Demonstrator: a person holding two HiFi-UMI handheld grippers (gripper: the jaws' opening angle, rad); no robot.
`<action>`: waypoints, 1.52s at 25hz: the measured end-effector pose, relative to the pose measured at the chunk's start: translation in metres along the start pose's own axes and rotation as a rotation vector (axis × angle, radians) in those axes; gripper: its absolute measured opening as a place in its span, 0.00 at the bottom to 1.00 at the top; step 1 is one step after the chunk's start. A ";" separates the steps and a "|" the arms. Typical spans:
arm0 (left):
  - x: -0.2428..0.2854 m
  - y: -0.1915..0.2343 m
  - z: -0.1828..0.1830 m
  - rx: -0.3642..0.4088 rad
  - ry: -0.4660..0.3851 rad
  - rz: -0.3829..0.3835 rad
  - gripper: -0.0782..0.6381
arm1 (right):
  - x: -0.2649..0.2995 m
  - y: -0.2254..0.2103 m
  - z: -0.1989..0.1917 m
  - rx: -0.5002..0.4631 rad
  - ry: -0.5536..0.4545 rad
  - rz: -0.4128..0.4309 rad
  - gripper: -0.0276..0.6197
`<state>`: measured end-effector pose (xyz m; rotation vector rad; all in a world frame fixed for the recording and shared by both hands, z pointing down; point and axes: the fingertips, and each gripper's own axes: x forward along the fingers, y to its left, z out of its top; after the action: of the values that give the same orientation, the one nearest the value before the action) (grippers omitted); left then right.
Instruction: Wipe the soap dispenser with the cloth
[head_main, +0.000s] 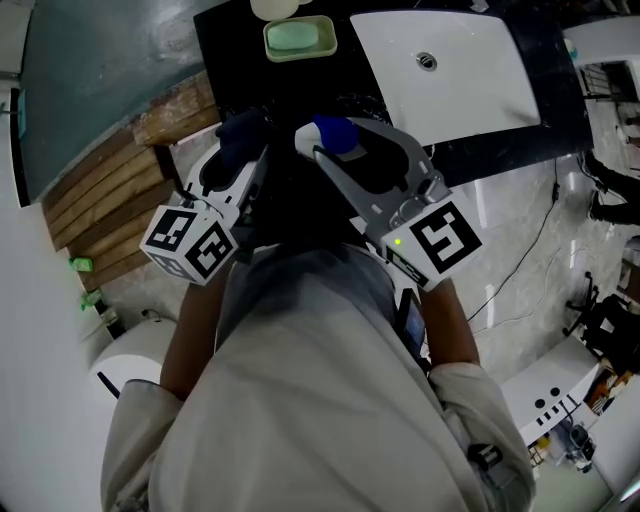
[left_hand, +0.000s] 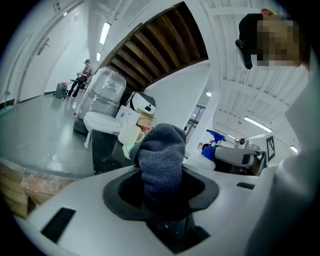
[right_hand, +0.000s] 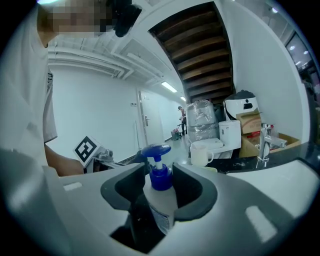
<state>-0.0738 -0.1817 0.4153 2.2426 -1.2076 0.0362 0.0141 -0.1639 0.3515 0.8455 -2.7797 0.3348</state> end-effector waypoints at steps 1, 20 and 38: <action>-0.001 -0.001 -0.001 -0.001 0.001 -0.006 0.34 | -0.001 0.001 0.000 0.000 -0.002 -0.009 0.26; -0.069 -0.018 0.016 0.084 -0.024 -0.135 0.34 | -0.009 -0.009 -0.008 -0.091 0.008 -0.303 0.31; -0.167 -0.066 -0.003 0.128 -0.073 -0.233 0.34 | -0.084 0.119 -0.014 -0.051 -0.067 -0.413 0.24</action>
<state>-0.1203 -0.0262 0.3382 2.5033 -0.9975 -0.0620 0.0167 -0.0206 0.3239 1.4028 -2.5686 0.1635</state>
